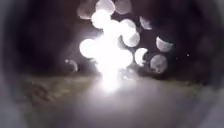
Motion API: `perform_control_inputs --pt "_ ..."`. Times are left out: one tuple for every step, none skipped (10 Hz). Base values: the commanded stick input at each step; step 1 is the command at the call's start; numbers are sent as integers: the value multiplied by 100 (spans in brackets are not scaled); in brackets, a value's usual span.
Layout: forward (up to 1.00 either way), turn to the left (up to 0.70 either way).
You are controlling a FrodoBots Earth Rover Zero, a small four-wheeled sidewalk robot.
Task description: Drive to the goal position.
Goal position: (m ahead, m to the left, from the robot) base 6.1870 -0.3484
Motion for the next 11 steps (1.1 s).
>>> perform_control_inputs --pt "70 0" --pt "70 0" --pt "70 0" --pt "70 0" --pt "70 0" --pt "70 0" --pt "70 0" --pt "70 0" --pt "70 0" --pt "70 0" --pt "70 0"
